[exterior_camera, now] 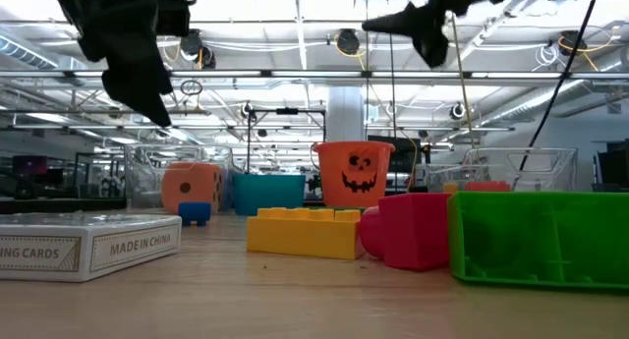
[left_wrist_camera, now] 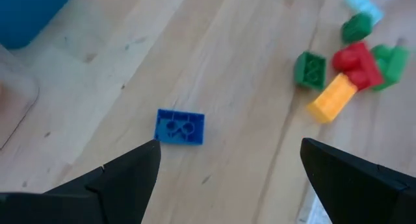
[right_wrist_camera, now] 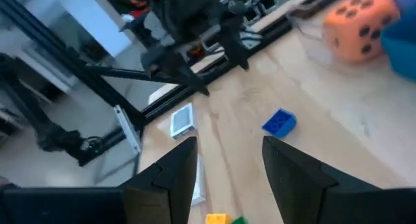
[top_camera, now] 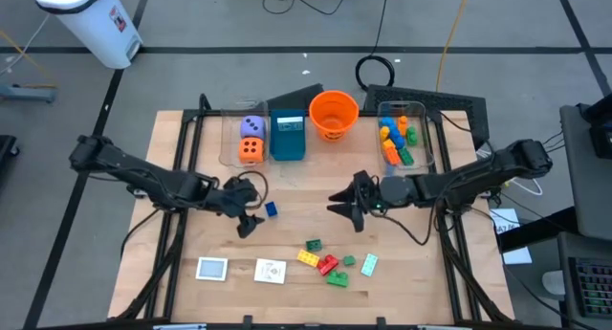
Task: Pick & Place Toys
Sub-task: Put the blue game piece into the right transparent bin
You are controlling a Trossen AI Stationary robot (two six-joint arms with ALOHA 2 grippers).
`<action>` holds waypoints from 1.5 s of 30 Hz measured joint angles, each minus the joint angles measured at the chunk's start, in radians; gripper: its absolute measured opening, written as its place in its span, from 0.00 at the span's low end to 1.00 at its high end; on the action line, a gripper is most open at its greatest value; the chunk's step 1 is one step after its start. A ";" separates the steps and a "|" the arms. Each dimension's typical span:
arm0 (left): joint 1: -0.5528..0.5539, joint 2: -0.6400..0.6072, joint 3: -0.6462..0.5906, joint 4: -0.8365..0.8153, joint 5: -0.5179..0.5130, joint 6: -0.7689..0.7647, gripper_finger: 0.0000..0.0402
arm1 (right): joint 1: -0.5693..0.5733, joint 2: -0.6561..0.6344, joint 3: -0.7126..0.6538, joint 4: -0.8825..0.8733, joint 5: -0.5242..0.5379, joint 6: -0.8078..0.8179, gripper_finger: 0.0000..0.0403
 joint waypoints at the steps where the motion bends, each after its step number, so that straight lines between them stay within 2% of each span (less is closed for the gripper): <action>1: 0.003 0.012 0.000 0.000 0.008 0.008 0.94 | 0.007 0.000 0.032 -0.048 0.006 -0.032 0.41; 8: 0.045 0.061 0.000 -0.008 0.015 0.148 0.94 | 0.022 0.091 0.310 -0.446 0.138 -0.259 0.41; 10: 0.056 0.078 0.000 -0.010 0.010 0.215 0.94 | 0.014 0.132 0.368 -0.488 0.160 -0.309 0.41; 14: 0.070 0.120 0.000 -0.004 -0.030 0.370 0.94 | 0.003 0.211 0.388 -0.497 0.156 -0.348 0.41; 18: 0.076 0.149 0.001 0.007 -0.042 0.611 0.94 | -0.007 0.271 0.376 -0.478 0.156 -0.312 0.41; 24: 0.093 0.168 0.029 0.056 -0.009 0.896 0.94 | -0.026 0.264 0.273 -0.457 0.156 -0.203 0.41; 29: 0.125 0.195 0.050 0.090 0.061 1.036 0.94 | -0.027 0.197 0.153 -0.404 0.156 -0.101 0.41; 35: 0.162 0.291 0.077 0.059 0.077 1.190 0.94 | -0.016 0.116 0.022 -0.296 0.153 0.013 0.41; 45: 0.167 0.412 0.116 0.035 0.103 1.474 0.94 | 0.011 0.035 -0.047 -0.284 0.153 0.063 0.41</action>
